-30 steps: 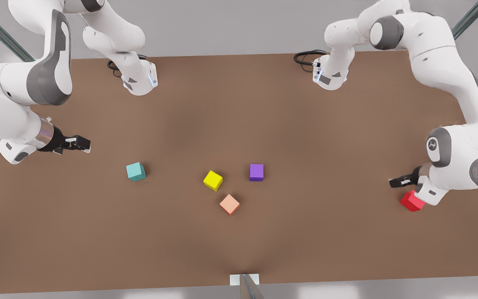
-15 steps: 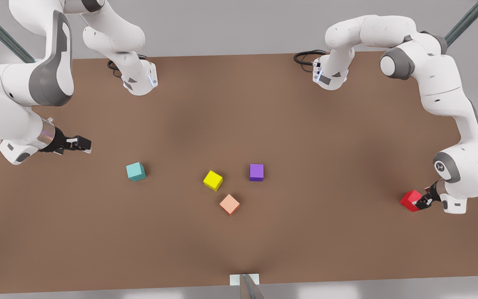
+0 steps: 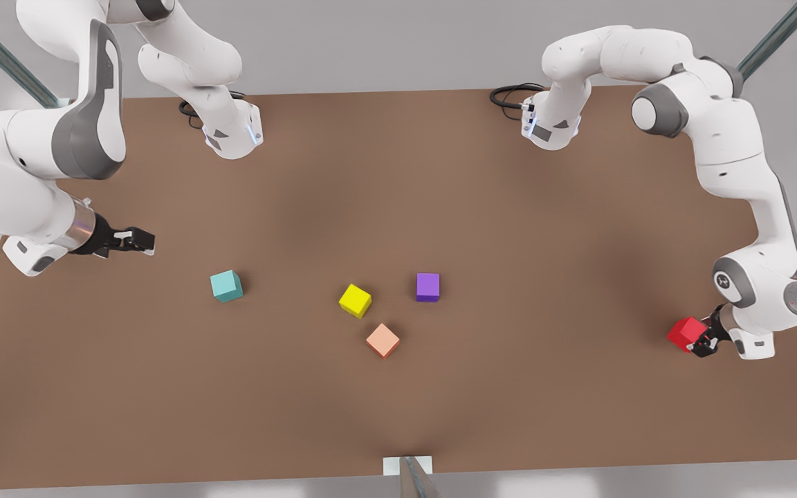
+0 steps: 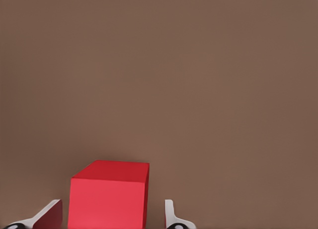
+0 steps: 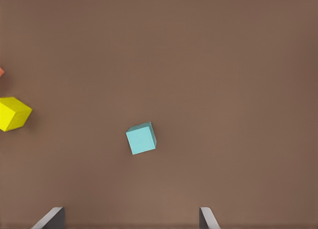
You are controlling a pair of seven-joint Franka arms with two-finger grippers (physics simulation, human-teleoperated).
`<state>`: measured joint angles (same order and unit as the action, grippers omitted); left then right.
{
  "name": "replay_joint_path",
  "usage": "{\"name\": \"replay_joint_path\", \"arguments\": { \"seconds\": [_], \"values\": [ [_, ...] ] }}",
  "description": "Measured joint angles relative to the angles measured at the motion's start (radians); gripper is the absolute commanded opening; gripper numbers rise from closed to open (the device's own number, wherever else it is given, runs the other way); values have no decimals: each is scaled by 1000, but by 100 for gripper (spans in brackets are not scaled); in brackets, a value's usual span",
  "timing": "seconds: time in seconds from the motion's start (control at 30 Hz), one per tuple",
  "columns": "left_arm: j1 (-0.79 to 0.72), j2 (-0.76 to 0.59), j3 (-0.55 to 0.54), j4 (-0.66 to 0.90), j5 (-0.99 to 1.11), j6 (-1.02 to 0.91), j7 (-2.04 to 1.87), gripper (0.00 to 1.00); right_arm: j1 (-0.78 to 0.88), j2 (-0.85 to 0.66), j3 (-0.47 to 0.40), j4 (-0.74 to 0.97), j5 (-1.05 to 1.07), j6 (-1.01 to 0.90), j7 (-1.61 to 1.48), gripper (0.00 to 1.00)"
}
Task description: Pick up red wooden cube and pass to hand red wooden cube and place in blue wooden cube
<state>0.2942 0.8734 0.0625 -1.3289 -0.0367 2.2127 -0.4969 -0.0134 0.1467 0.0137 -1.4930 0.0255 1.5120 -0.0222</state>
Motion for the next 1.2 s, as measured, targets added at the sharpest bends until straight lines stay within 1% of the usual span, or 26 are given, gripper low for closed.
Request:
{"name": "replay_joint_path", "arguments": {
  "seconds": [0.4,0.43,0.47,0.5,0.7,0.8,0.87,0.93,0.97,1.0,1.07,1.13,1.2],
  "values": [
    [0,59,3,1,3,31,-67,100,0,0,0,0,0,-3,-2,100],
    [0,62,3,1,3,34,-71,93,0,0,0,0,0,-3,-2,100],
    [-1,64,3,2,4,37,-76,77,0,1,0,0,0,-3,-2,100],
    [-2,64,3,2,5,39,-80,65,-1,1,1,0,0,-3,-2,100],
    [-12,34,-12,2,10,40,-104,65,0,2,2,0,0,-4,-3,100],
    [-16,11,-68,1,10,30,-113,65,-1,2,2,0,0,-4,-3,100],
    [-46,-77,-119,-2,-14,-10,-117,65,-1,3,2,0,0,-5,-3,100],
    [-130,-164,-140,-16,-87,-56,-122,65,-1,24,4,7,4,-4,-21,100],
    [-153,-186,-156,-3,-130,-89,-124,65,2,56,6,24,18,-2,-45,100],
    [-157,-196,-194,33,-166,-134,-125,65,7,105,10,47,51,-1,-76,100],
    [-159,-201,-302,65,-232,-232,-126,65,25,209,19,71,172,1,-146,100],
    [-160,-195,-374,75,-326,-320,-116,65,33,309,25,82,312,4,-235,100],
    [-161,-159,-449,78,-420,-389,-93,65,39,413,28,147,443,10,-347,100]
  ]
}}
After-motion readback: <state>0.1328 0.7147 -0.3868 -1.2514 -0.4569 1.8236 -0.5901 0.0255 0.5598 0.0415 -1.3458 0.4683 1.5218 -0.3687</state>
